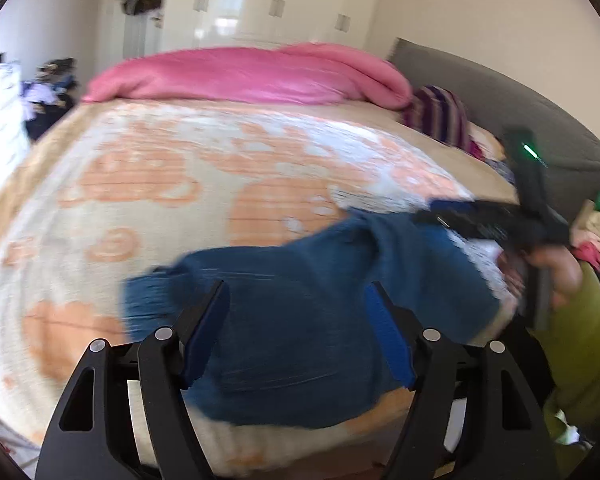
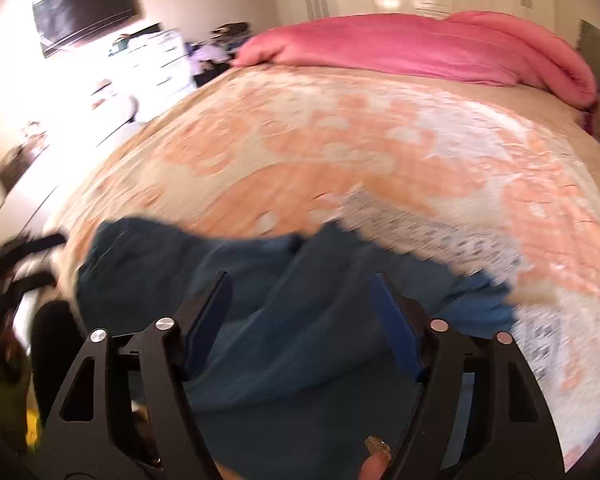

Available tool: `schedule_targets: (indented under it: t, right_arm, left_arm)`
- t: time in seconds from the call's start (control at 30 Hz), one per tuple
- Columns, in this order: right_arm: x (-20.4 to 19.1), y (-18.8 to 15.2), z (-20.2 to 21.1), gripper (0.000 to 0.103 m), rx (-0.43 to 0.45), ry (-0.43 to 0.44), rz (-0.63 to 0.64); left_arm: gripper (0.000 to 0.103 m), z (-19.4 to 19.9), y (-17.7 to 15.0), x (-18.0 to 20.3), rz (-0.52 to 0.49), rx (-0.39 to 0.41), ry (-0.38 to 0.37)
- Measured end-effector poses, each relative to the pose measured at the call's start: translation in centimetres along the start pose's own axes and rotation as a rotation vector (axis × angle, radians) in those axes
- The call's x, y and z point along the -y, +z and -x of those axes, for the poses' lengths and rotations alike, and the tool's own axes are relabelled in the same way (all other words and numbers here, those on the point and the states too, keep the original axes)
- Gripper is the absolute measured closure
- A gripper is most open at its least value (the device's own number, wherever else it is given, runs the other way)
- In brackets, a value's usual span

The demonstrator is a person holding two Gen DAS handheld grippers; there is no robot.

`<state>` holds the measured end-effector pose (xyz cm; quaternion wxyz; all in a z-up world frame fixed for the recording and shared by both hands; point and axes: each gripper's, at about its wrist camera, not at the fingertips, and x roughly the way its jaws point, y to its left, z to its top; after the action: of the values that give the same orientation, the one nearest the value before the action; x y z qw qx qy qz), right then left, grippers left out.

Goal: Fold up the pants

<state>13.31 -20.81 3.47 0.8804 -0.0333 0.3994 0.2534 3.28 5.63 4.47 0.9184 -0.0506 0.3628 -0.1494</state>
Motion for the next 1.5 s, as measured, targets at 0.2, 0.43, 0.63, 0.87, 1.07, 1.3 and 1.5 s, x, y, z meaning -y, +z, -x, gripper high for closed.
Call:
schedule_targets:
  t: [0.2, 0.43, 0.63, 0.87, 1.07, 1.3, 1.5]
  right_arm:
    - [2.4, 2.6, -4.5, 0.029, -0.089, -0.049, -0.029]
    - [1.5, 4.6, -10.4, 0.027, -0.193, -0.067, -0.011]
    - [1.3, 5.3, -14.6, 0.028, -0.241, -0.096, -0.019]
    - [3.6, 4.2, -10.2, 0.098, -0.102, -0.088, -0.053]
    - [7.7, -0.2, 0.5, 0.098, 0.027, -0.06, -0.186]
    - [12.4, -8.2, 8.0, 0.098, 0.064, -0.044, -0.424]
    - [13.0, -14.1, 10.1, 0.098, -0.016, -0.005, -0.532]
  left_arm:
    - [0.034, -7.1, 0.1, 4.5, 0.0, -0.134, -0.204]
    - [0.044, -12.0, -0.7, 6.4, -0.018, -0.188, -0.203]
    - [0.093, -13.2, -2.2, 6.3, -0.008, -0.205, -0.209]
    - [0.093, -12.2, -2.3, 5.3, -0.004, -0.176, -0.221]
    - [0.092, -10.8, -2.2, 5.7, -0.053, -0.131, -0.209]
    - [0.096, -10.3, -2.7, 6.9, -0.108, -0.133, -0.219]
    - [0.098, -10.2, -2.7, 8.9, -0.165, -0.141, -0.271]
